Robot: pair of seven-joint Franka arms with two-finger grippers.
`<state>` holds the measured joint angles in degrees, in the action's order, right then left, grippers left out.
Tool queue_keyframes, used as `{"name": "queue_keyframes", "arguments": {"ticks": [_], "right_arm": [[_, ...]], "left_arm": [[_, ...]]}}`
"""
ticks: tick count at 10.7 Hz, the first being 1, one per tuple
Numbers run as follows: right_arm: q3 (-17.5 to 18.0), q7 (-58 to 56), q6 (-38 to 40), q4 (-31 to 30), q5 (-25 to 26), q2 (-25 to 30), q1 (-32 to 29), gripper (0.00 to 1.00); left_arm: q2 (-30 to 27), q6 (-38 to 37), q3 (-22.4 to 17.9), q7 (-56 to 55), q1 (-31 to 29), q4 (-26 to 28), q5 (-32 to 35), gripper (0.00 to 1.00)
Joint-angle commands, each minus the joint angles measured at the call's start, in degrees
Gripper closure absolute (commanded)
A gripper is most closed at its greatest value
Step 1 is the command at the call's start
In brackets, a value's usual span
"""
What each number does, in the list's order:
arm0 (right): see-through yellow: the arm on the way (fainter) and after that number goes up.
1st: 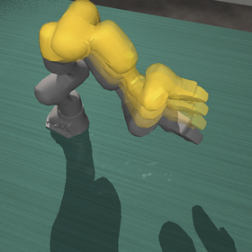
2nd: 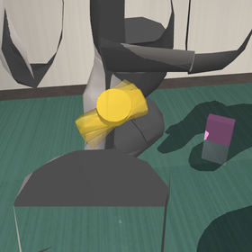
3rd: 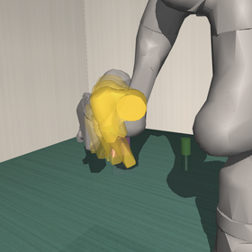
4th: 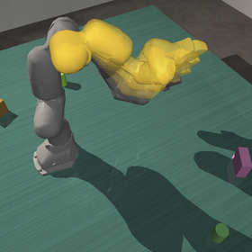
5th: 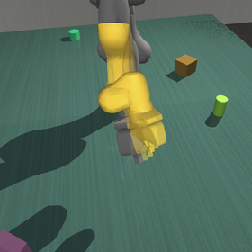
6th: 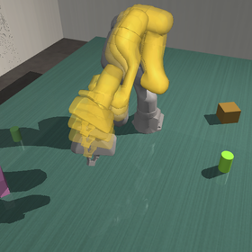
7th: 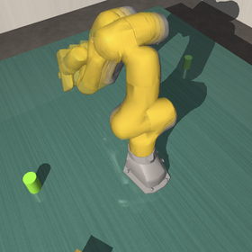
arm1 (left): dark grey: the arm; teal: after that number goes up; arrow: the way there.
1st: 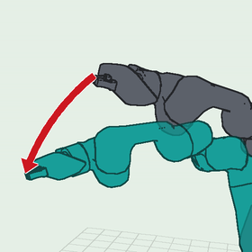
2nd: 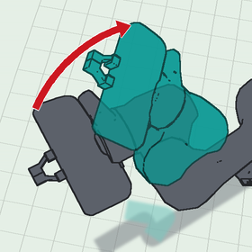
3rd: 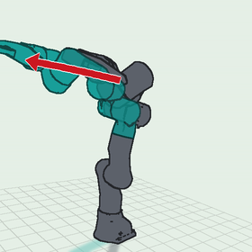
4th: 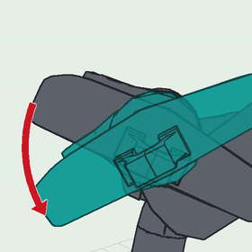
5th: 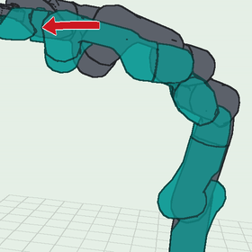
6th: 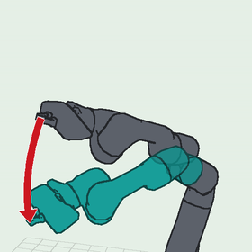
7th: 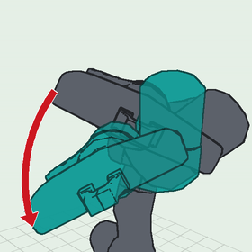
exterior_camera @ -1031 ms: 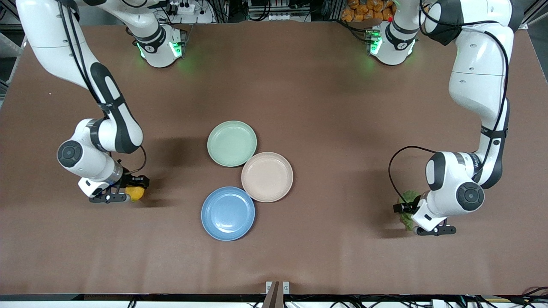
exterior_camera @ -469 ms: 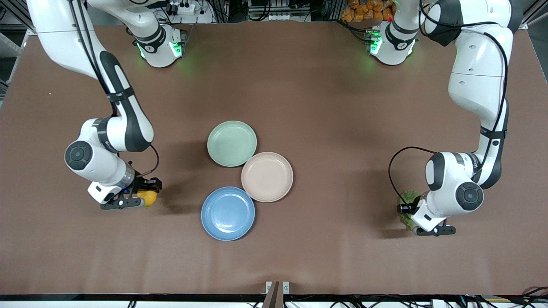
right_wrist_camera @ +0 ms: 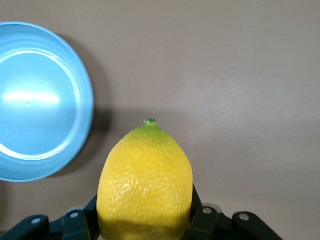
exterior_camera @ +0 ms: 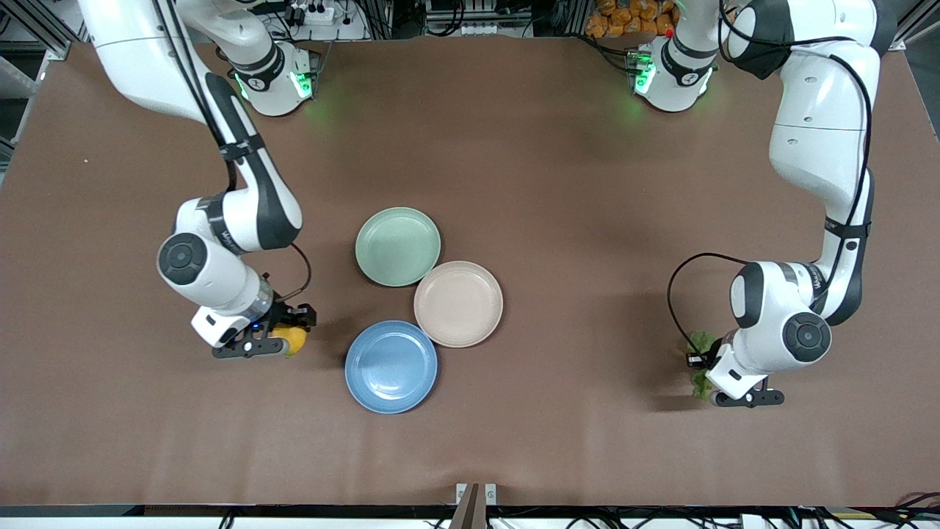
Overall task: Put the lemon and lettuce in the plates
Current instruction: 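Carry the lemon with the right gripper over the blue plate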
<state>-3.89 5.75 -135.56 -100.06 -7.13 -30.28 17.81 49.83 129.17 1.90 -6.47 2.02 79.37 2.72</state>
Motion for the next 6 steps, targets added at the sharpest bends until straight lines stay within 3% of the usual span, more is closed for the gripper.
{"name": "queue_keyframes", "arguments": {"ticks": [1,6], "right_arm": [[-0.5,3.5,1.0,6.0,-4.0,-4.2,4.2,0.65],[-1.5,12.6,0.3,13.1,-4.0,-10.2,9.7,0.64]], "left_arm": [[-1.1,0.0,-0.3,0.1,0.5,-0.4,2.1,1.00],[-5.2,-2.2,1.0,-0.1,1.8,0.4,1.9,1.00]]}}
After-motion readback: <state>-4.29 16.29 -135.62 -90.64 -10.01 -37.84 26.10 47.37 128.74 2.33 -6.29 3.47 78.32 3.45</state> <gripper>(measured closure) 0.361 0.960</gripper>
